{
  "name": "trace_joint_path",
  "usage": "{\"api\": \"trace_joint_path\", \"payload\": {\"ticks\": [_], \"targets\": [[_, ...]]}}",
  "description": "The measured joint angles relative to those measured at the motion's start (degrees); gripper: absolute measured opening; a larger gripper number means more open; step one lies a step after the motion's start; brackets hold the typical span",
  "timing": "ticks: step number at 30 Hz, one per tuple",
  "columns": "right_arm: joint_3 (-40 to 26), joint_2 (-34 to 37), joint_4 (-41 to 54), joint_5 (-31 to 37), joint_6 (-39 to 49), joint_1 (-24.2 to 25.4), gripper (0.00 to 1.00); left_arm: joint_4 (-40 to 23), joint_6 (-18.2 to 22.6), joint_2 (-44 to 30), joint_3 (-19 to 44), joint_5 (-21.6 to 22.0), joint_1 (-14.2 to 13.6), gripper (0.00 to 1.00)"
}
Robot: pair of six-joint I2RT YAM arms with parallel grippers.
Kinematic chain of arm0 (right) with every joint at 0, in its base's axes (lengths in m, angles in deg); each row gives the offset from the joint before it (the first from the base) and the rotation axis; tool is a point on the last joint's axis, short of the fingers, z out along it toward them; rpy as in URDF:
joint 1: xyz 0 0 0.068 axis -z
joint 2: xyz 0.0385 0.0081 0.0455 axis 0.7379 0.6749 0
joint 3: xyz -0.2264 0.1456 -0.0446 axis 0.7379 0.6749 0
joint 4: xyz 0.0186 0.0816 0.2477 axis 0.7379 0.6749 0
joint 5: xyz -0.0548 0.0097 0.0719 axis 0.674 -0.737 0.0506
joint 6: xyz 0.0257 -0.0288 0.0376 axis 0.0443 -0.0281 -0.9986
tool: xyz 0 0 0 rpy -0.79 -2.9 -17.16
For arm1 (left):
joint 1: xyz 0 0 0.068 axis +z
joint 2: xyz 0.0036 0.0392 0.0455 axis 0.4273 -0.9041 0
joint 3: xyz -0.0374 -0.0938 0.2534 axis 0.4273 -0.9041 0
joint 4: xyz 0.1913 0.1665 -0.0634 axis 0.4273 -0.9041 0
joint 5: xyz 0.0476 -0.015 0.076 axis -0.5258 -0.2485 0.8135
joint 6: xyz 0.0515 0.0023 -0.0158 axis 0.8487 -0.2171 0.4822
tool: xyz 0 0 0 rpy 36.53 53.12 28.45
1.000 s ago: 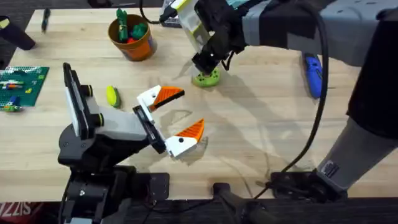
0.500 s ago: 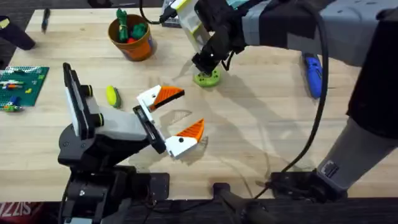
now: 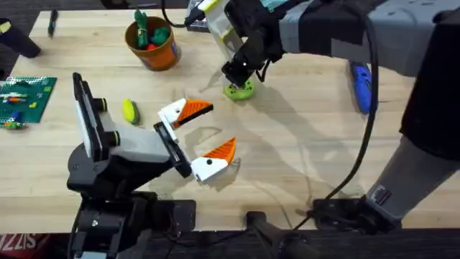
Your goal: Pick up the gripper from the table and insert it into the empty holder that is missing its gripper. Then pick up a screw, insert it into the mounting hole, and use the screwdriver to tighten it. Finally, clean up the table by picking up the vegetable and placing it into the bucket.
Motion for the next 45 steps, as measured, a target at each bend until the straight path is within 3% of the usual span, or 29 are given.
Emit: {"api": "trace_joint_path", "payload": {"ticks": [16, 31, 45], "targets": [[-5.66, -1.29, 7.99, 0.02, 0.00, 0.00, 0.007, 0.00, -0.01, 0.00, 0.00, 0.00, 0.00, 0.985], [-6.48, -14.57, 12.67, 0.02, -0.26, -0.55, 0.007, 0.00, 0.00, 0.00, 0.00, 0.00, 0.00, 0.985], [-16.66, -17.24, 24.09, 0.04, -1.29, -13.49, 0.006, 0.01, -0.01, 0.00, 0.00, 0.02, 0.00, 0.985]]}}
